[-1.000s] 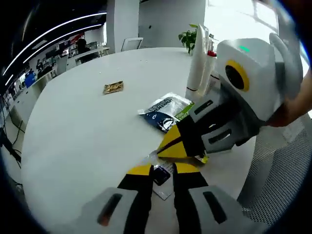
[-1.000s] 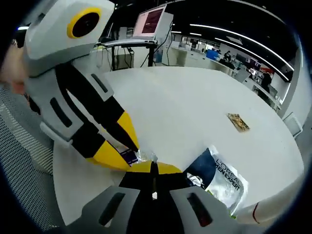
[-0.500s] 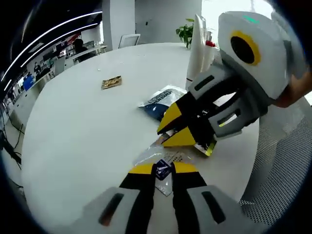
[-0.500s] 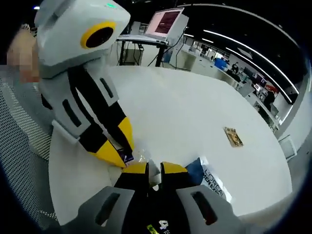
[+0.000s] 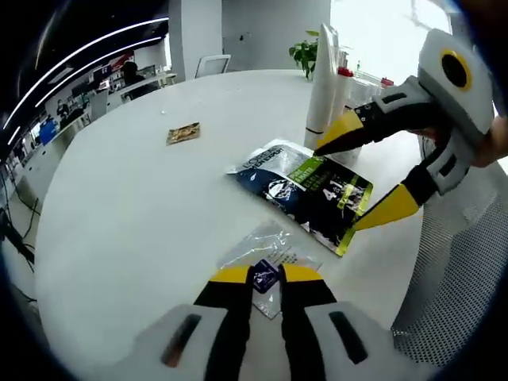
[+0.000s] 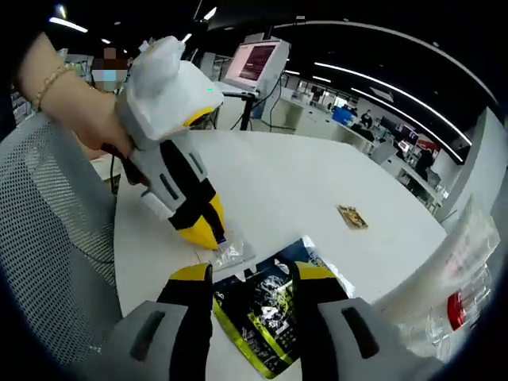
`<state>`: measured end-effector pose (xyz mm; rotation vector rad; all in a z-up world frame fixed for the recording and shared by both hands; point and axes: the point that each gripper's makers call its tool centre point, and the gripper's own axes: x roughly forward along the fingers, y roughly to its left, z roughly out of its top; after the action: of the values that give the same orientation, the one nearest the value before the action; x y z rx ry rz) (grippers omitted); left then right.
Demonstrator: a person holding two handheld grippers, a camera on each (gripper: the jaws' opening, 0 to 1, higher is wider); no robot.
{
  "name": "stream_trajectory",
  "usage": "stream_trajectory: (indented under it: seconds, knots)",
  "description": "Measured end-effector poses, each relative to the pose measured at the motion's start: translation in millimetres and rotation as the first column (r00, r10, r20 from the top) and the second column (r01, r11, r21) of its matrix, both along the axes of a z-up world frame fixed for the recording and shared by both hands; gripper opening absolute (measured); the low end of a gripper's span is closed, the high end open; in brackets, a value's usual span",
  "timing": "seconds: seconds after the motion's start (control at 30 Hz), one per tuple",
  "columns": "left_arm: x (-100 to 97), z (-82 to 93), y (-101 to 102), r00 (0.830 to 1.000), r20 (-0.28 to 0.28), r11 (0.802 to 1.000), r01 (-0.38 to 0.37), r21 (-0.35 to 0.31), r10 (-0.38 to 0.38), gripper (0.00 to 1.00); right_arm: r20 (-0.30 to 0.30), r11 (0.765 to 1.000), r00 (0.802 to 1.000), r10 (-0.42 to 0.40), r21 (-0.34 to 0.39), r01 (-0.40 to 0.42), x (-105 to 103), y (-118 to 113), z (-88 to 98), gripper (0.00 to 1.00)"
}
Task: Arrange the skincare products in the storage area until every visible bottle or jar stands upright without overlapping.
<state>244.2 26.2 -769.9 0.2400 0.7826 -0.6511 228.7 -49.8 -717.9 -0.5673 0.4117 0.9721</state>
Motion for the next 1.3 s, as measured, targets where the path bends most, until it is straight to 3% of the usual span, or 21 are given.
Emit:
stream_trajectory:
  seconds: [0.07,0.33,0.4,0.63,0.77,0.87,0.93,1.23,1.3]
  knots:
    - [-1.0,-0.1,1.0,0.999,-0.022,0.999,-0.033,-0.013,0.032,0.18,0.001,1.0,1.0,0.003,0.014,-0.003,-6.3,-2.1,3.5,0.47]
    - [-2.9,4.9,0.7,1.0,-0.024,1.0,-0.002,0.001,0.002,0.28,0.013,0.999,1.0,0.02,0.025,-0.02,-30.0,-11.0,22.1,0.6]
    - [-2.8,16.0,1.6,1.0,-0.022,1.0,-0.012,-0.017,0.012,0.3,-0.061,0.993,0.998,-0.023,0.114,0.03,-35.8,-12.6,29.3,0.63]
    - [-5.8,40.8,10.9,1.0,0.007,0.999,-0.028,-0.021,0.028,0.33,-0.032,0.981,0.994,-0.107,0.16,0.111,-36.5,-38.7,62.6,0.74]
    - [-4.7,58.3,20.7,0.996,0.028,0.995,-0.082,-0.062,0.083,0.36,-0.083,0.944,0.974,-0.212,0.242,0.226,-36.1,-63.0,72.0,0.78]
    - [-9.5,73.5,22.1,0.992,0.04,0.988,-0.111,-0.108,0.116,0.41,-0.067,0.934,0.965,-0.255,0.24,0.264,-34.6,-83.6,75.9,0.82]
    - [-13.3,81.8,22.0,0.991,0.045,0.984,-0.119,-0.134,0.126,0.45,-0.081,0.912,0.948,-0.307,0.26,0.318,-31.9,-97.8,78.3,0.83]
    - [-31.1,108.6,22.0,0.987,0.064,0.965,-0.13,-0.227,0.148,0.69,-0.088,0.858,0.906,-0.414,0.296,0.42,-25.1,-130.6,82.1,0.93]
    - [-38.4,123.0,11.6,0.989,0.072,0.943,-0.099,-0.318,0.128,0.77,-0.081,0.846,0.899,-0.431,0.311,0.434,-20.3,-135.3,85.1,0.96]
